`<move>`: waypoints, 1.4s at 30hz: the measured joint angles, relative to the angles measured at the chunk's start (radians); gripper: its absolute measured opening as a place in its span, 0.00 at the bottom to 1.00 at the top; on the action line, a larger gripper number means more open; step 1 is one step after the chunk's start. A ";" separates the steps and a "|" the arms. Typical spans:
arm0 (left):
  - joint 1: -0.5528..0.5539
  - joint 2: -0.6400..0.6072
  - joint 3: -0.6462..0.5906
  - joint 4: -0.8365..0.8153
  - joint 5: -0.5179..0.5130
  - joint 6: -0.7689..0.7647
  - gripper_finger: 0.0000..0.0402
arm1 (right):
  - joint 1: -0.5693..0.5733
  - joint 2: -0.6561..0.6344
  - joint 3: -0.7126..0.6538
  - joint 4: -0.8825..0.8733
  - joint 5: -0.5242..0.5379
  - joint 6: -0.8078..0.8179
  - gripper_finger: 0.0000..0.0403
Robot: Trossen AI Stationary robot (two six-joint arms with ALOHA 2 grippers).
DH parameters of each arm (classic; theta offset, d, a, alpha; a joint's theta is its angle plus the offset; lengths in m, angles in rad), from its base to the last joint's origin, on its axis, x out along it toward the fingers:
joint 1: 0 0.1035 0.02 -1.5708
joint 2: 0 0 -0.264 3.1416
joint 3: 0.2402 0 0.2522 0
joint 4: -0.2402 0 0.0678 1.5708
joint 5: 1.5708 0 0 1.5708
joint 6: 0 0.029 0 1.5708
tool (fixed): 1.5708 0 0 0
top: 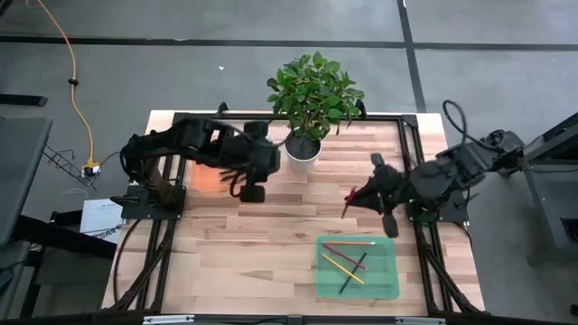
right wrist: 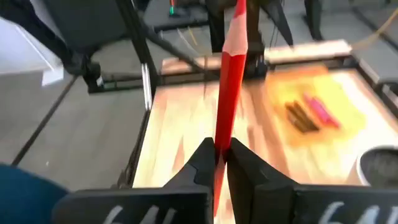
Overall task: Sort pens & pencils
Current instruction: Put the red colored pencil into the green bin
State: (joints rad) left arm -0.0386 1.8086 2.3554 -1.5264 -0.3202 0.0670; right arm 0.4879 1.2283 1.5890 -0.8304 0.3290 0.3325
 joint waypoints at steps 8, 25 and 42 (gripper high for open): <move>-0.119 -0.006 -0.001 -0.045 -0.002 -0.021 0.27 | 0.046 0.089 0.000 -0.069 0.000 0.127 0.01; -0.354 -0.064 0.000 -0.045 -0.028 -0.107 0.27 | 0.190 0.309 0.000 -0.095 0.012 0.481 0.01; -0.462 -0.064 0.000 -0.045 -0.073 -0.151 0.27 | 0.326 0.482 -0.001 -0.272 -0.036 0.836 0.01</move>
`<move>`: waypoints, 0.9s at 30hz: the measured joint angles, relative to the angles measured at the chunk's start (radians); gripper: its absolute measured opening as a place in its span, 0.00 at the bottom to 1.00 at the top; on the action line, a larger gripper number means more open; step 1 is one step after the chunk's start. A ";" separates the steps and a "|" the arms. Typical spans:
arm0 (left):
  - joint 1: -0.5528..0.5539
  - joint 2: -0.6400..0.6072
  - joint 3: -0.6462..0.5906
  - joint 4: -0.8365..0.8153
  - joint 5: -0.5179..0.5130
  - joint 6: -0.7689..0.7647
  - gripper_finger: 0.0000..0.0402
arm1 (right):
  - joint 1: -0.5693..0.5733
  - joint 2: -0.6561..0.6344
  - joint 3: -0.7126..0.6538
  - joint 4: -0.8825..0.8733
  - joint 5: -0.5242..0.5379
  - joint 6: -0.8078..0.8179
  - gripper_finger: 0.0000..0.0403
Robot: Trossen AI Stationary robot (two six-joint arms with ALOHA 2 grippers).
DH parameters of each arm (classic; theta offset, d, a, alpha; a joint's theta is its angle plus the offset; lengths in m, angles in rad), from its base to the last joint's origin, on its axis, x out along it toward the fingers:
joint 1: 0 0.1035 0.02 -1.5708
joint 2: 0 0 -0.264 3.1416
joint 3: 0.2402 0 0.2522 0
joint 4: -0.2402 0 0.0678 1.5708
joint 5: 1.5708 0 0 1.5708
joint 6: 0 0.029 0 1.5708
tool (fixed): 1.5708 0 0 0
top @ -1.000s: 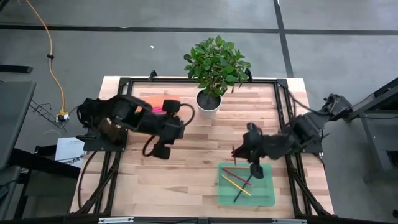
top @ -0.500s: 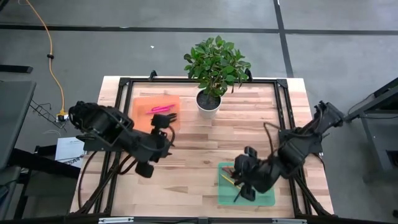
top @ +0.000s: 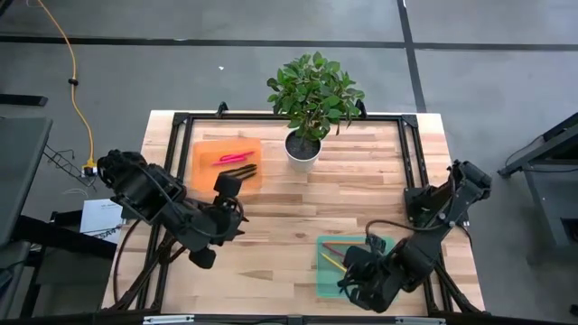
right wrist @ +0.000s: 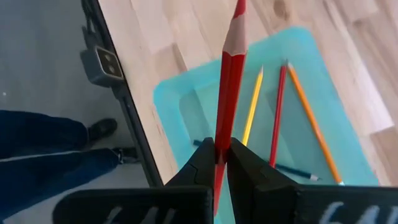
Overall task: Sort pens & pencils
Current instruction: Put the red colored pencil into the green bin
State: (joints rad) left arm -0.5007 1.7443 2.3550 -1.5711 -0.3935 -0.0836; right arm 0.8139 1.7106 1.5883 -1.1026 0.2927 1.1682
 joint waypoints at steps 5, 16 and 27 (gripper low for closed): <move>-0.013 0.000 0.000 0.000 0.000 -0.002 0.27 | 0.008 0.027 0.000 -0.014 -0.014 0.034 0.01; -0.013 -0.001 0.000 0.000 0.024 0.023 0.27 | 0.018 0.035 0.000 -0.142 -0.042 0.111 0.01; -0.013 -0.002 0.000 0.000 0.027 0.062 0.27 | 0.017 0.035 0.000 -0.155 -0.059 0.137 0.08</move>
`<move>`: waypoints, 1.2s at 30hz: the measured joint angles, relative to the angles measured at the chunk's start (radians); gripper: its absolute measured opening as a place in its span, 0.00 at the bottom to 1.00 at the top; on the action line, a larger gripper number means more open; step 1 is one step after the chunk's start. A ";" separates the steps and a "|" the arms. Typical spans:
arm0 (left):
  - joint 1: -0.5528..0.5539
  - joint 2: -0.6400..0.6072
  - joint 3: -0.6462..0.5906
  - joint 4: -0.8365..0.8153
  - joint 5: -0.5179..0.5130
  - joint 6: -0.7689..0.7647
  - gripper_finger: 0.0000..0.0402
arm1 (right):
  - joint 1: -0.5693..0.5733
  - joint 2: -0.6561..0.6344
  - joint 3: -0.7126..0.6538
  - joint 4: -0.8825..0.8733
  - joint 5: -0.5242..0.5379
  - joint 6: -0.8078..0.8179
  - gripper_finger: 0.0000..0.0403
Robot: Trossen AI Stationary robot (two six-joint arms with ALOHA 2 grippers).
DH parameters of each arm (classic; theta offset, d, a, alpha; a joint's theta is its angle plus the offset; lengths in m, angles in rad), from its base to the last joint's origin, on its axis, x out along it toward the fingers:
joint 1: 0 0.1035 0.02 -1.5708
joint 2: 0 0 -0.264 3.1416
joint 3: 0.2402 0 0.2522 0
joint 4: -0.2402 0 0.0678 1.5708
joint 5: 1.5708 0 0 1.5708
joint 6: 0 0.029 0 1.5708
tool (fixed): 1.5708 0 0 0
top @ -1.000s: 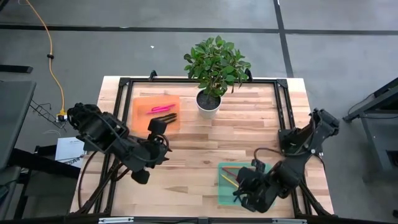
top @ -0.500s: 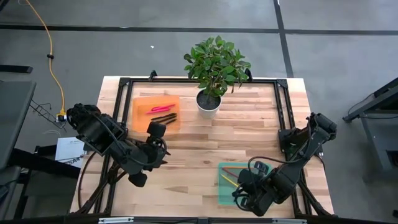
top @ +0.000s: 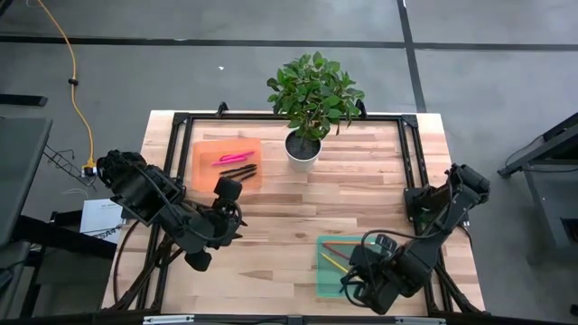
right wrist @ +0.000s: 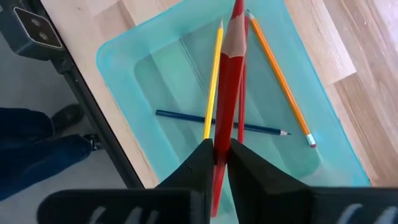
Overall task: Sort pens & pencils
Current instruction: Put the red colored pencil into the green bin, then return to Home Position
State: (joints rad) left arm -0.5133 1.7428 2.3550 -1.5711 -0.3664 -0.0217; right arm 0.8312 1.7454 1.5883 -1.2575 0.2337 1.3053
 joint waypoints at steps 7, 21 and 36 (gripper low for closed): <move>0.001 -0.011 -0.001 0.000 0.004 0.013 0.27 | -0.014 0.000 0.000 0.014 -0.023 -0.003 0.20; -0.006 -0.262 0.000 0.036 -0.103 -0.011 0.27 | -0.094 -0.068 0.000 0.301 0.173 -0.118 0.29; -0.006 -0.565 -0.001 0.211 -0.170 0.195 0.27 | -0.190 -0.412 0.000 1.085 0.406 -0.848 0.29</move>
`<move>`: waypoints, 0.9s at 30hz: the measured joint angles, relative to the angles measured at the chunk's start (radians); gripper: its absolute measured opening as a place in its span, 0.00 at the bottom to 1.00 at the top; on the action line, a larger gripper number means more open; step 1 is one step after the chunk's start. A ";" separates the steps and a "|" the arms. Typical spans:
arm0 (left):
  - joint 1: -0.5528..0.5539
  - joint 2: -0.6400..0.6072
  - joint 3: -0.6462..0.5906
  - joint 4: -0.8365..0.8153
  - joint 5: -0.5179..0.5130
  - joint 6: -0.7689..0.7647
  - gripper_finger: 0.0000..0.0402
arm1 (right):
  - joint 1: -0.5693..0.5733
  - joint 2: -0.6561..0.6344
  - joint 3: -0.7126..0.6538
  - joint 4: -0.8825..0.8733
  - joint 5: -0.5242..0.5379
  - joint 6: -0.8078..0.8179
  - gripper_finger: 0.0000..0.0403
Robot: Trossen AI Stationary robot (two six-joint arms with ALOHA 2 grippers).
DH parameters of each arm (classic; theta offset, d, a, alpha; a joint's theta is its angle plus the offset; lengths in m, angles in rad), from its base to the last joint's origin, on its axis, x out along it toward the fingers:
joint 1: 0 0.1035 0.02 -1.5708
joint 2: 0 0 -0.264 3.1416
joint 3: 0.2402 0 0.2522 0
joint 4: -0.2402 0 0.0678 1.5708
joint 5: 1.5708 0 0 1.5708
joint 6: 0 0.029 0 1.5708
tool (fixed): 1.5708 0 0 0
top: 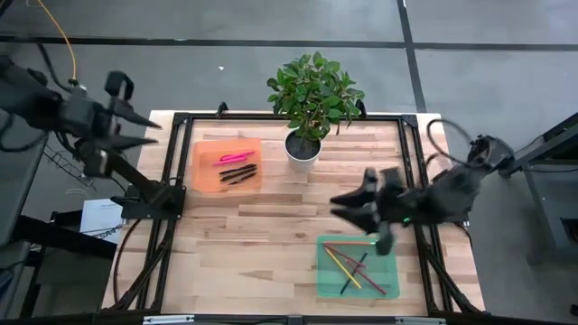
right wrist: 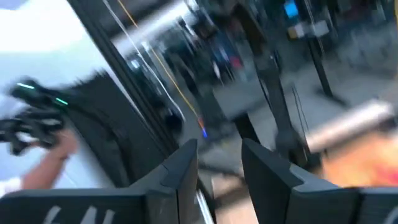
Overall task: Sort pens & pencils
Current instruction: Return to Home Position
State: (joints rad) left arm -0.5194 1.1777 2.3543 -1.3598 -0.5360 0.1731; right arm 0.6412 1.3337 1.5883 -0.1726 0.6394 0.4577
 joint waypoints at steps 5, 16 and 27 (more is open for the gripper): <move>0.002 -0.087 0.000 0.128 0.004 0.122 0.27 | 0.000 -0.055 0.000 0.090 -0.001 -0.128 0.29; 0.003 -0.274 -0.035 0.285 0.137 0.289 0.27 | -0.009 -0.081 0.000 0.098 0.005 -0.169 0.29; 0.003 -0.654 -0.728 0.677 0.209 0.307 0.27 | -0.014 -0.081 0.000 0.102 0.045 -0.153 0.29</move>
State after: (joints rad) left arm -0.5167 0.5233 1.6265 -0.6832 -0.3267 0.4799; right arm 0.6276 1.2530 1.5883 -0.0704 0.6849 0.3048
